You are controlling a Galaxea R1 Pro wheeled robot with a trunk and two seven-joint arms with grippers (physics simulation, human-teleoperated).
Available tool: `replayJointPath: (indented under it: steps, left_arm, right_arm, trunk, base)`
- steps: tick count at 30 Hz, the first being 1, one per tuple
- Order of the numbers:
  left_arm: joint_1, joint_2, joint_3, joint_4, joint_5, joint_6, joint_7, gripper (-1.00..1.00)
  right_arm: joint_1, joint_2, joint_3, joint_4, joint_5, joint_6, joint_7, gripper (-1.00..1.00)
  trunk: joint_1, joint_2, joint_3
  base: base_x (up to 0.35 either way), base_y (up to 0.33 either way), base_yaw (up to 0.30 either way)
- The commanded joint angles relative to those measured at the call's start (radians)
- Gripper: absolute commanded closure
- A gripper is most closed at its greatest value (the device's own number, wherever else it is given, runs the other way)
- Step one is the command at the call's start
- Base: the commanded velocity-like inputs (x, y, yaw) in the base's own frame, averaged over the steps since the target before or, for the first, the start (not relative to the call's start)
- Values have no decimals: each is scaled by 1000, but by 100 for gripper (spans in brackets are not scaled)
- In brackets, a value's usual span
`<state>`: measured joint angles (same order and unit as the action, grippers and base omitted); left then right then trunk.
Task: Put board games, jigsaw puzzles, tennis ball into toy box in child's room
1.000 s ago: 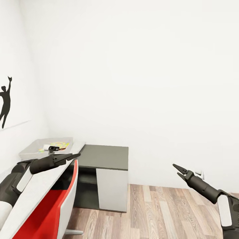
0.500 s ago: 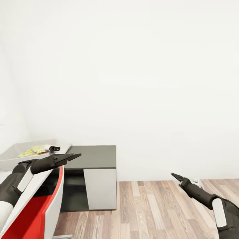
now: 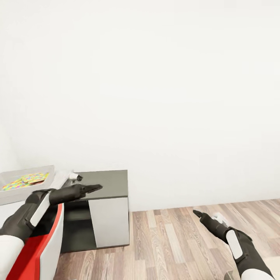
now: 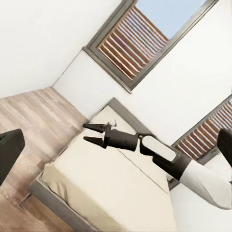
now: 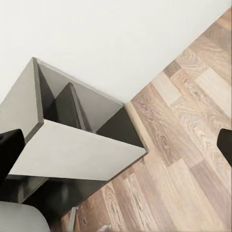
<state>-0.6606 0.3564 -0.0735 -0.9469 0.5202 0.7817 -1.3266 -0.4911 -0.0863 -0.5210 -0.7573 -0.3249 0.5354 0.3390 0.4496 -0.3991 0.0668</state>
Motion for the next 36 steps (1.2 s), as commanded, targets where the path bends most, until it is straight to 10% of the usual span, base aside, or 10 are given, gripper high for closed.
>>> replayJointPath:
  steps: [1, 8, 13, 24, 25, 36]
  left_arm:
    - [-1, -13, -13, 4, 5, 11, 60, -100]
    - [-1, -69, -49, 98, -1, 9, 366, -100]
    - [-1, -85, -69, 225, -20, -18, 499, -100]
    - [0, -197, -92, 716, -95, -399, 901, -100]
    - [22, -240, -99, 817, -105, -492, 1015, -100]
    - [204, -257, -114, 866, -169, -704, 1141, -100]
  right_arm:
    - [-1, 1, 22, 28, -3, -28, -18, -100]
    - [7, -4, 167, 216, -1, -203, -172, -100]
    - [13, -5, 201, 360, 9, -326, -221, -100]
    - [11, -7, 206, 571, 157, -483, -284, -100]
    - [13, -5, 207, 590, 162, -490, -287, -100]
    - [121, -4, 207, 602, 165, -493, -288, -100]
  trunk:
    - [0, -1, -1]
    - [0, -1, -1]
    - [0, -1, -1]
    - [0, -1, -1]
    - [0, -1, -1]
    - [0, -1, -2]
  base:
    - [0, 0, -12]
    - [0, 0, -3]
    - [0, 0, 0]
    - [0, 0, 0]
    - [0, 0, 0]
    - [0, 0, 0]
